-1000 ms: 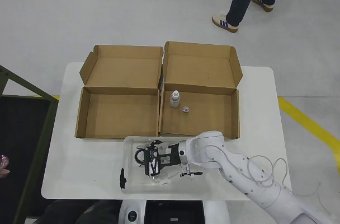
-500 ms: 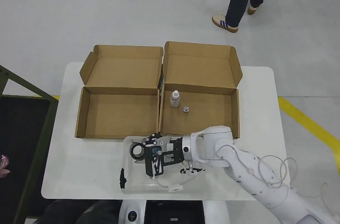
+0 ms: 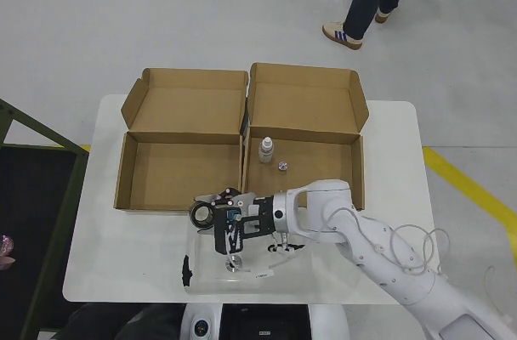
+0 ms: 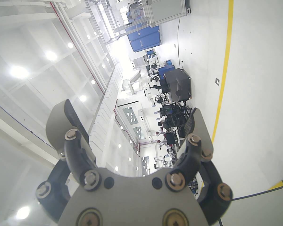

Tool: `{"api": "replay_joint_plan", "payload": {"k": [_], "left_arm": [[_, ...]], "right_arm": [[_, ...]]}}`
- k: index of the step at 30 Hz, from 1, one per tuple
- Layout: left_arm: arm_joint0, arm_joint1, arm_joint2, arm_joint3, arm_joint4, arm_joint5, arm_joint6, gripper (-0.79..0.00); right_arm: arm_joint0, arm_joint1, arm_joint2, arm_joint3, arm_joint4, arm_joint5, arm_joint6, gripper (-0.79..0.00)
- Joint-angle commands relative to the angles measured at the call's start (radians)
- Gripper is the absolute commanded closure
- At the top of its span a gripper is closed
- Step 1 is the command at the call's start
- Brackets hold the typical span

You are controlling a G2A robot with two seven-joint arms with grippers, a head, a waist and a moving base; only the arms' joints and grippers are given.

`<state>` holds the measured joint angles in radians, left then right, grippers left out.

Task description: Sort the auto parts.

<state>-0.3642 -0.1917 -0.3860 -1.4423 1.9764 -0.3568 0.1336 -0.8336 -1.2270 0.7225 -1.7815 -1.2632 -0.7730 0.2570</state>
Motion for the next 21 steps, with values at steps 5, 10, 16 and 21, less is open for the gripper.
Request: {"api": "replay_joint_plan", "payload": {"k": [5,10,16,21], "left_arm": [[0.000,0.000,0.000,0.000,0.000,0.000,0.000,-0.785],[0.000,0.000,0.000,0.000,0.000,0.000,0.000,-0.785],[0.000,0.000,0.000,0.000,0.000,0.000,0.000,-0.785],[0.000,0.000,0.000,0.000,0.000,0.000,0.000,-0.785]], "right_arm": [[0.029,-0.013,-0.005,0.046,0.003,0.016,-0.015,0.000],[0.063,-0.027,-0.015,0.098,0.005,0.030,-0.032,0.000],[0.105,-0.049,-0.037,0.159,-0.005,0.061,-0.040,0.000],[0.153,-0.072,-0.058,0.227,-0.015,0.100,-0.032,0.000]]}}
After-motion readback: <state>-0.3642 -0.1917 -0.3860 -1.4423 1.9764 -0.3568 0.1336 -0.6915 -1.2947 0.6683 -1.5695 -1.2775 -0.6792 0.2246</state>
